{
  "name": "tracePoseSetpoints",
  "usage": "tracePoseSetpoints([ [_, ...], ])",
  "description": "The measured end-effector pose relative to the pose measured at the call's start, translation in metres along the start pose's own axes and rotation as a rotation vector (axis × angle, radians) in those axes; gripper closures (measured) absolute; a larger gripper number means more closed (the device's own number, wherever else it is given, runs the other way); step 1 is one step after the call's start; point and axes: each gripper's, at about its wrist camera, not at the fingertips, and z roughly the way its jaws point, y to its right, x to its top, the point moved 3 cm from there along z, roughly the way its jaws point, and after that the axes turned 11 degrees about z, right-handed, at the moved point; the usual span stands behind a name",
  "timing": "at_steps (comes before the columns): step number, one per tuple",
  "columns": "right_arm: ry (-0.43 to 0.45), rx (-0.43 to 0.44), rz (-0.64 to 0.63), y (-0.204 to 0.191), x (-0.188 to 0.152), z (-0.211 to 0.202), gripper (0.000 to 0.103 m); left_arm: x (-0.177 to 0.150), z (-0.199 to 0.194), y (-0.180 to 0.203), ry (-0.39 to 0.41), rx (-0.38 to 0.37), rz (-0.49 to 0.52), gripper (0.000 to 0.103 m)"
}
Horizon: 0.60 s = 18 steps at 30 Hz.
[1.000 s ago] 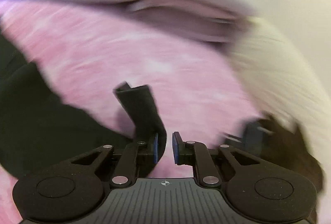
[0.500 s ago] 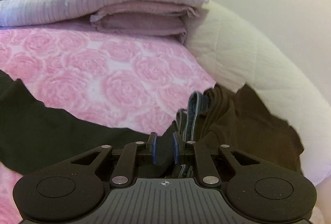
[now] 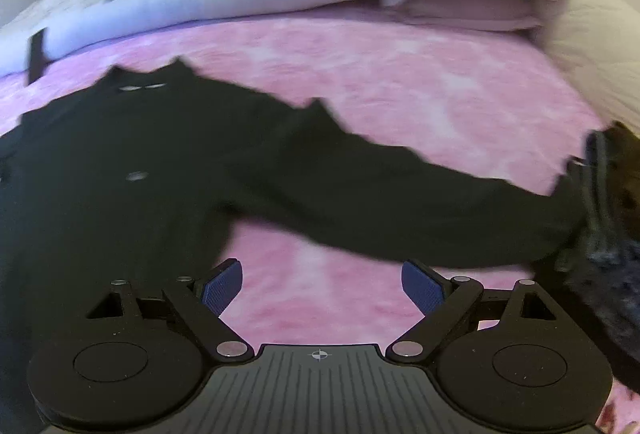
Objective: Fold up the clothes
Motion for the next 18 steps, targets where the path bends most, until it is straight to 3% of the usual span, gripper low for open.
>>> tracePoseSetpoints([
  [5,-0.086,0.039,-0.024,-0.059,-0.006,-0.007,0.013,-0.074,-0.015,-0.024,-0.032,-0.022,-0.126,0.062],
  [12,-0.197,-0.003,-0.042,-0.140,-0.025,-0.049,0.013,-0.160,-0.057,-0.063,-0.043,-0.114,-0.259,0.057],
  [18,-0.233,0.003,-0.102,-0.188,-0.037,-0.086,0.013,-0.214,-0.099,-0.075,-0.058,-0.089,-0.368,0.056],
])
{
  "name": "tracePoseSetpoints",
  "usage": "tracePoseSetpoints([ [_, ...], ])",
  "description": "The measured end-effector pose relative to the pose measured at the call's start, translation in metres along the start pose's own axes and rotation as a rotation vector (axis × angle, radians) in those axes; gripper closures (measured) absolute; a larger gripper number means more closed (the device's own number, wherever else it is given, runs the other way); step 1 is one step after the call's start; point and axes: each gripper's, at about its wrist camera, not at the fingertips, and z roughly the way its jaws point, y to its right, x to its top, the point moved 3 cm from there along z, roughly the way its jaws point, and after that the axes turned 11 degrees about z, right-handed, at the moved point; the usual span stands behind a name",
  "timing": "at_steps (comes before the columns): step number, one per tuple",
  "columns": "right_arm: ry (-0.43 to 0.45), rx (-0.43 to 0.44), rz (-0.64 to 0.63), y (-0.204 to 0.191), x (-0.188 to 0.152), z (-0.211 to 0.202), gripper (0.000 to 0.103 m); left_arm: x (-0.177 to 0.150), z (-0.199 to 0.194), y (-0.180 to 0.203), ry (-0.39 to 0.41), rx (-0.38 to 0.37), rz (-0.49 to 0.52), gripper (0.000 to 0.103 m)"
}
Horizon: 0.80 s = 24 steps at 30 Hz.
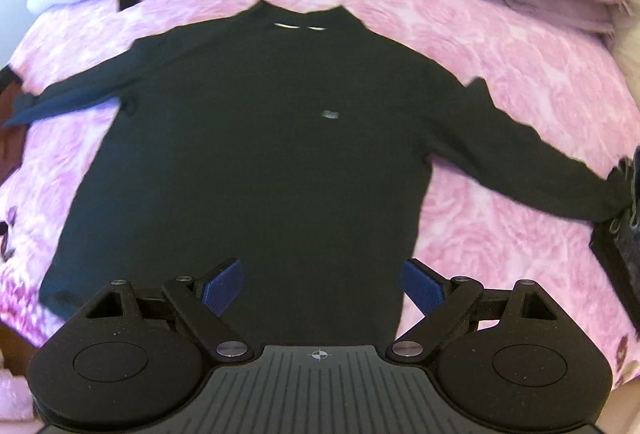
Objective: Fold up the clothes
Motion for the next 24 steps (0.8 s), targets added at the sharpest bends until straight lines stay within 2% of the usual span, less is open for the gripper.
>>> tracePoseSetpoints([
  [3,0.004,-0.003,-0.049,-0.014,-0.008,-0.015,0.013,-0.022,-0.018,0.001,-0.003,0.015,-0.063,0.056],
  [7,0.020,0.006,-0.093,-0.011,-0.022,-0.035,0.013,-0.043,-0.048,0.024,-0.002,0.030,-0.157,0.056],
  [11,0.046,0.021,-0.122,0.013,-0.043,-0.061,0.013,-0.055,-0.083,0.061,0.016,0.062,-0.222,0.054],
  [18,0.050,0.025,-0.134,0.068,-0.087,-0.094,0.013,-0.052,-0.129,0.130,0.038,0.085,-0.307,0.053],
  [24,0.028,0.066,-0.160,0.089,-0.114,-0.115,0.013,-0.034,-0.156,0.163,0.075,0.088,-0.263,0.053],
])
